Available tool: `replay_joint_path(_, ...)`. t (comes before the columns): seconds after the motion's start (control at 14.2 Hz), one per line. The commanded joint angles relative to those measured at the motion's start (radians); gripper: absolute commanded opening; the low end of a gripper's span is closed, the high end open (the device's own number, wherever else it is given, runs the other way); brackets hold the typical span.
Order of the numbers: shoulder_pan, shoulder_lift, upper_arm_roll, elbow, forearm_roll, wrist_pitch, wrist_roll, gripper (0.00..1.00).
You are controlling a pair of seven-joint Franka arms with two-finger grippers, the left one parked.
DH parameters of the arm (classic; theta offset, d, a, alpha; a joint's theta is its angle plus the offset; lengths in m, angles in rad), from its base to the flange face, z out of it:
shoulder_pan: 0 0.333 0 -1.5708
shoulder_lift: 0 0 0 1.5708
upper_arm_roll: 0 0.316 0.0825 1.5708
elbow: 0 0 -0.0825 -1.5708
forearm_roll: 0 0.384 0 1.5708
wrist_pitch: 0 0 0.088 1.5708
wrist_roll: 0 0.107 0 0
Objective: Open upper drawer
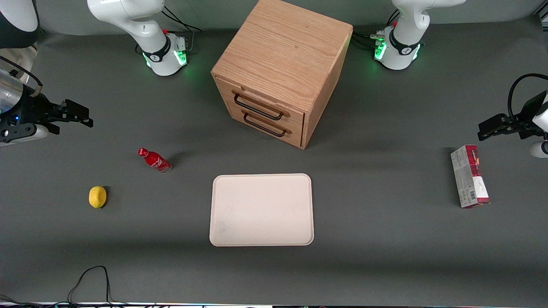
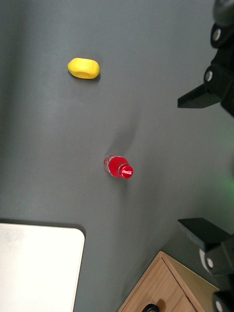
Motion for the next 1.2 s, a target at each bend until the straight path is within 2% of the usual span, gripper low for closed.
replay_joint_path(0.0, 0.008, 0.014, -0.002, 0.033, -0.003, -0.062, 0.016, 1.0)
replay_joint_path(0.77, 0.026, 0.038, -0.002, 0.071, 0.008, -0.077, 0.019, 1.0)
replay_joint_path(1.12, 0.159, 0.085, -0.001, 0.113, 0.008, -0.105, 0.017, 1.0)
